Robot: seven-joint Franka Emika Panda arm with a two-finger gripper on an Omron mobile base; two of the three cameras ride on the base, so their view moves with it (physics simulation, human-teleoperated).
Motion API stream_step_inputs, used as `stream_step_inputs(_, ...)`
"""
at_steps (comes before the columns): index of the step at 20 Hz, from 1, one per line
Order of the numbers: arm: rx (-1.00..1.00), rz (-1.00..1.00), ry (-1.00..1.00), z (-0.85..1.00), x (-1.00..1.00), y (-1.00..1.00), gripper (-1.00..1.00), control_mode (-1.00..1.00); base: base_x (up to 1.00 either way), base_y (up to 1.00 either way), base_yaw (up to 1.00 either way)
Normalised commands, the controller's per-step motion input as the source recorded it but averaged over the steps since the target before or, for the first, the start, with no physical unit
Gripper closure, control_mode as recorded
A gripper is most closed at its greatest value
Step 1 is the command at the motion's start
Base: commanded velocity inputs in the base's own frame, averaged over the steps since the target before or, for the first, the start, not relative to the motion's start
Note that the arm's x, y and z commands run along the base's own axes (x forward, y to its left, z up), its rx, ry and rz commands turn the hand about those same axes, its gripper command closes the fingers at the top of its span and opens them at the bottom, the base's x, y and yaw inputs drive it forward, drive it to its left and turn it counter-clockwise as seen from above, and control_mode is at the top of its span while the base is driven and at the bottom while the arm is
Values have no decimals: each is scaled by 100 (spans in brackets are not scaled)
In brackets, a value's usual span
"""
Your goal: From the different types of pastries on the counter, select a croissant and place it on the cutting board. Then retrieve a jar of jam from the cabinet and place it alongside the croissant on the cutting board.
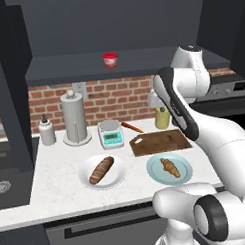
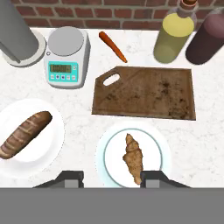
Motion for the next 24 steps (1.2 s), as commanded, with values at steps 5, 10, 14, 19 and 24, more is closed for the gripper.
stream_step_inputs(5, 2, -2, -11, -11, -26, 37, -100, -100, 0, 0, 0)
stream_step_inputs(10, 0, 0, -9, 14, 8, 24, -100, -100, 0, 0, 0)
stream_step_inputs(14, 0, 0, -24, 82, 47, 66, -100, -100, 0, 0, 0)
stream_step_inputs(19, 1, 2, -4, 16, 4, 44, -100, -100, 0, 0, 0)
stream_step_inputs(24, 5, 0, -17, 63, 40, 22, -100, -100, 0, 0, 0)
